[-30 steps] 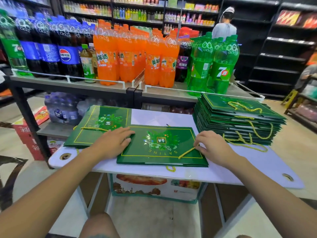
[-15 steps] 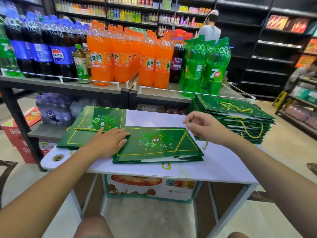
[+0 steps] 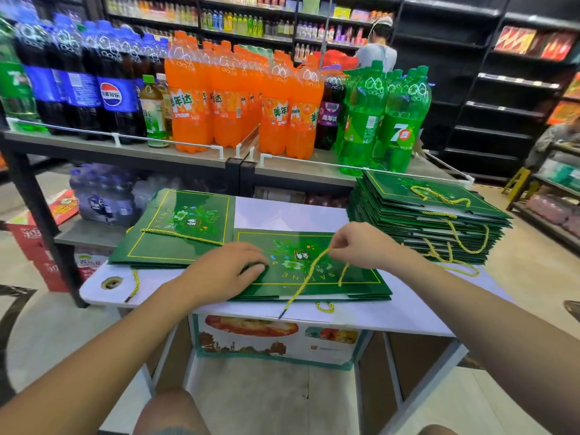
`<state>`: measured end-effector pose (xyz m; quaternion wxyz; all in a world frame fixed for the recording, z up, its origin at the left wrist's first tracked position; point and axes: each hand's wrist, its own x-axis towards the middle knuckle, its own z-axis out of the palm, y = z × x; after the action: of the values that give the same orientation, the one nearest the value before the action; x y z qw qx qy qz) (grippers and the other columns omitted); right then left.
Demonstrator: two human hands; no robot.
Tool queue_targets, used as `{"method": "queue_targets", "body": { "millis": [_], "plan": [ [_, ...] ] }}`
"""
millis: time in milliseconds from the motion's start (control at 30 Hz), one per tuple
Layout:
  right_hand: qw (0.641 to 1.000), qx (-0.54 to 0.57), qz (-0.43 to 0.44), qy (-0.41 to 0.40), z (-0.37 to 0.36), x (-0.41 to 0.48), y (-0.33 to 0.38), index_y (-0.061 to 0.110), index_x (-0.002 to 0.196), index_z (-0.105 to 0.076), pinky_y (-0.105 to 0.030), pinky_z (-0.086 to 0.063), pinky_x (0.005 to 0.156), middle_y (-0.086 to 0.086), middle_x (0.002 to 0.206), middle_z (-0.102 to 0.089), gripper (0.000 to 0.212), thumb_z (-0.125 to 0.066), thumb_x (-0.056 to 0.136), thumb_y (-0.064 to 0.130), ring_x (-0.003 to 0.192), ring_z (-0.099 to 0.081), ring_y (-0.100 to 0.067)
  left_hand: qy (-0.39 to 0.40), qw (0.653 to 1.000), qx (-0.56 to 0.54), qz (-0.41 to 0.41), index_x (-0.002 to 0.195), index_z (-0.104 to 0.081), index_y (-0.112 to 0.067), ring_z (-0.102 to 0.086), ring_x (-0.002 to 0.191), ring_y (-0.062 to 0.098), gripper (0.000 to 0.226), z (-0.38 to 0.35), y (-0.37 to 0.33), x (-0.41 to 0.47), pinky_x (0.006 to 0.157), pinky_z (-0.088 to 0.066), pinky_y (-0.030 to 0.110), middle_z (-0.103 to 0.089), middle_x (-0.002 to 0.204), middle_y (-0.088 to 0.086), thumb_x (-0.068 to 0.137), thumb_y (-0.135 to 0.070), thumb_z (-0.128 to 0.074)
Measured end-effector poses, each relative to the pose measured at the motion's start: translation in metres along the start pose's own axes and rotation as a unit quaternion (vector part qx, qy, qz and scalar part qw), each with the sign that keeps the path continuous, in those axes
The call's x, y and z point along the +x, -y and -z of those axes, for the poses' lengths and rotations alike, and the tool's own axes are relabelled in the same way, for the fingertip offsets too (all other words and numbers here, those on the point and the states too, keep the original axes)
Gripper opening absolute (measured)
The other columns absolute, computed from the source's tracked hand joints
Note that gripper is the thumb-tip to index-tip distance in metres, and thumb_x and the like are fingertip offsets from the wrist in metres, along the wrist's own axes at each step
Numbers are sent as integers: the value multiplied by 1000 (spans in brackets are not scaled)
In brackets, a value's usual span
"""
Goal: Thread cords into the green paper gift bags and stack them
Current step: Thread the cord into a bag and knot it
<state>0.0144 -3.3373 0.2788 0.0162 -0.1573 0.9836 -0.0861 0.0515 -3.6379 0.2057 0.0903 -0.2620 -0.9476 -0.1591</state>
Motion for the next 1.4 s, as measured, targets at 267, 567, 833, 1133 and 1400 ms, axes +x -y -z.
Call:
{"method": "queue_targets", "body": {
  "millis": [267, 567, 833, 1133, 1400],
  "plan": [
    [995, -43, 91, -11, -7, -15, -3, 40, 128, -61, -37, -52, 80, 11, 128, -50, 45, -59, 88, 21, 92, -64, -13, 23, 999, -22, -16, 141, -54, -38, -41, 139, 2, 40, -11, -18, -5, 109, -42, 32, -44, 153, -20, 104, -51, -47],
    [924, -43, 377, -48, -56, -32, 26, 32, 105, -77, -45, -48, 91, 10, 116, -66, 18, -66, 97, 43, 108, -61, -15, 14, 995, -96, -18, 142, -53, -43, -31, 145, -2, 50, -24, -12, -9, 121, -22, 26, -39, 158, -20, 95, -59, -60],
    [967, 78, 237, -45, -37, -11, 37, 26, 112, -80, -20, -41, 69, 12, 83, -60, 18, -69, 97, 28, 78, -56, -4, 1, 991, -130, -1, 138, -59, -41, -33, 145, 0, 43, -22, -13, -9, 119, -23, 25, -44, 156, -20, 97, -53, -61],
    [961, 0, 275, -22, -24, 0, 56, 28, 98, -82, -32, -43, 67, 2, 76, -55, 13, -72, 92, 29, 71, -52, -10, -16, 990, -140, -5, 136, -62, -38, -36, 143, -1, 40, -21, -13, -11, 119, -18, 19, -49, 152, -18, 99, -52, -59],
    [971, 91, 220, -19, -34, 2, 54, 29, 89, -84, -27, -46, 67, 7, 76, -60, 9, -76, 87, 25, 73, -58, -12, -22, 987, -156, -18, 133, -64, -36, -41, 142, -1, 38, -23, -12, -11, 126, -21, 30, -55, 148, -16, 100, -52, -57]
  ]
}}
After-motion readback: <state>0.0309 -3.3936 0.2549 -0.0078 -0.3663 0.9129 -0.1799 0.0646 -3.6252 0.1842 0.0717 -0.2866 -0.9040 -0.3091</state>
